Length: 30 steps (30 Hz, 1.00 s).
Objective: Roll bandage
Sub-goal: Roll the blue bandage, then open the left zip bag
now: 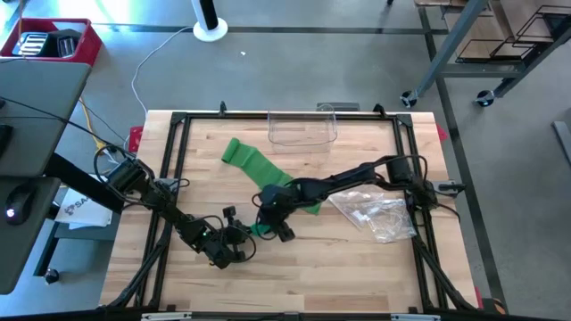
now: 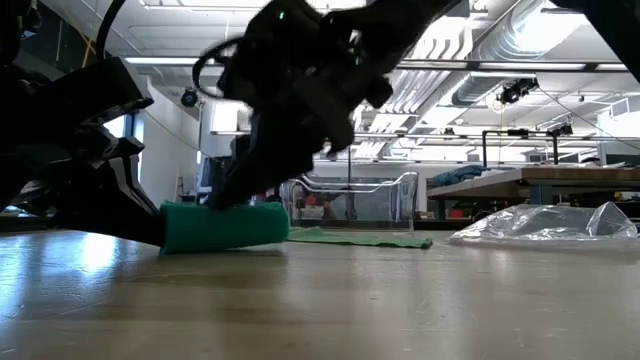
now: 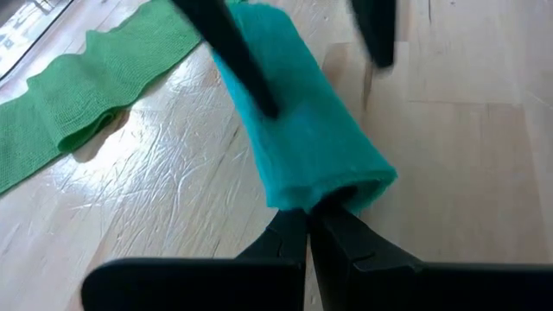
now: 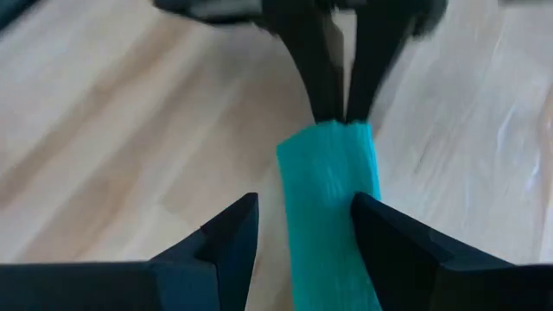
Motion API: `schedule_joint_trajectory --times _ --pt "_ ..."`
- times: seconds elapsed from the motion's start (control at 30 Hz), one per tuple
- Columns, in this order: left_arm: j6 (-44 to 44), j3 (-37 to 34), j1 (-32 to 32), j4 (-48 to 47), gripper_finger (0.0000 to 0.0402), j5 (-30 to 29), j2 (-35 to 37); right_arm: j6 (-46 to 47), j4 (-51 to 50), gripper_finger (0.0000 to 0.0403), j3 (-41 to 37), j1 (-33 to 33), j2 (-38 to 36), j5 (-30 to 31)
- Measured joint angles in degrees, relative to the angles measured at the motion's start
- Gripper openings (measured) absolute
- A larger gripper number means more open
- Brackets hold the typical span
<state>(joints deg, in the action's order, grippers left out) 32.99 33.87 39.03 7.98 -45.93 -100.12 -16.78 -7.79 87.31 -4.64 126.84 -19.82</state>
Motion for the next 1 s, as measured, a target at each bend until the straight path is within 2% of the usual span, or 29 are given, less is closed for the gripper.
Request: schedule_joint_trajectory --times 0.2,0.33,0.43,0.63,0.77,0.87,1.0 --pt "0.98 0.00 0.00 -0.07 0.0013 0.02 0.00 0.92 0.65 0.0183 0.00 0.00 0.99 0.42" --pt "2.78 0.00 0.01 -2.66 0.0050 0.77 1.42 1.34 1.20 0.0183 0.00 0.00 0.97 0.90" --pt "5.56 -0.07 0.20 -6.72 0.0085 1.65 3.54 1.51 1.18 0.0183 0.00 0.00 0.97 3.63" --pt "9.08 -0.07 0.47 -13.42 0.0137 7.93 10.12 1.53 -0.59 0.0183 -0.04 0.00 -0.69 8.23" --pt "11.01 -0.07 0.48 -14.86 0.0146 8.93 13.73 1.56 -3.39 0.0183 -0.04 0.00 -3.84 9.60" --pt "11.47 -0.07 0.48 -14.40 0.0143 6.85 15.19 1.56 -7.13 0.0183 -0.04 -0.29 -6.47 10.22" --pt "13.49 -0.07 0.46 -14.31 0.0136 4.24 15.54 1.93 -17.31 0.0182 -0.04 -1.66 -10.67 13.82"
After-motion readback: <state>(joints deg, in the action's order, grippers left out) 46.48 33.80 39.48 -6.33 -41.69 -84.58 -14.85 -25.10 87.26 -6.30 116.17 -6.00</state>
